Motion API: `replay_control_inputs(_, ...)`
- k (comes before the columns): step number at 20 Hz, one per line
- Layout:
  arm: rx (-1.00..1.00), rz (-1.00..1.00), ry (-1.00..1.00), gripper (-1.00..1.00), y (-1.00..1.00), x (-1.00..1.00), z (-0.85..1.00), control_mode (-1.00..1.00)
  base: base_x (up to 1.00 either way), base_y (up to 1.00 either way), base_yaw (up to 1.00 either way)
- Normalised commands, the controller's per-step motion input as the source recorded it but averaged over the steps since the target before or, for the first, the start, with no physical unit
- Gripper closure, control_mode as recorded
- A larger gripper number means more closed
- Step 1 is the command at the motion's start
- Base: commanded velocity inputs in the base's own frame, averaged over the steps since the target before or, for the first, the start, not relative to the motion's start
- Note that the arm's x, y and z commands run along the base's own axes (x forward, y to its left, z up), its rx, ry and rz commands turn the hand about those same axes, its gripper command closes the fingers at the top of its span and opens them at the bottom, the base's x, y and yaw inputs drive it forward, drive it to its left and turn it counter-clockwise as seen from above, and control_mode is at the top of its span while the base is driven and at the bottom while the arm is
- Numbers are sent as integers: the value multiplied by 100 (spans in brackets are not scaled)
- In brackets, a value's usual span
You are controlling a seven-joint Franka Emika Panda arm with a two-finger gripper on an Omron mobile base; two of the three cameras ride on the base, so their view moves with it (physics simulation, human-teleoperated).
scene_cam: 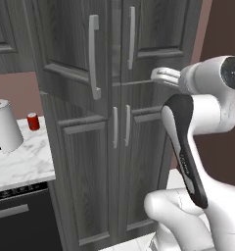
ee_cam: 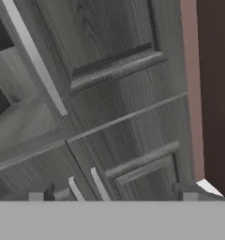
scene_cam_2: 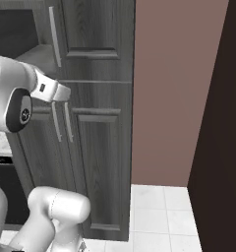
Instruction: Close all open cabinet doors.
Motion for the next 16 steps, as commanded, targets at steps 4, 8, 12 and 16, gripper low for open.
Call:
replay_control_inputs(4, -19, 11, -10, -100, 29, -74, 31, -100, 0, 0, 0)
replay_control_inputs(8, -22, 12, -15, -100, 32, -72, 17, -100, 0, 0, 0)
replay_control_inputs(12, -23, 21, -21, -100, 26, -68, 4, -100, 0, 0, 0)
replay_control_inputs(16, -23, 23, -27, -100, 27, -62, 0, -100, 0, 0, 0)
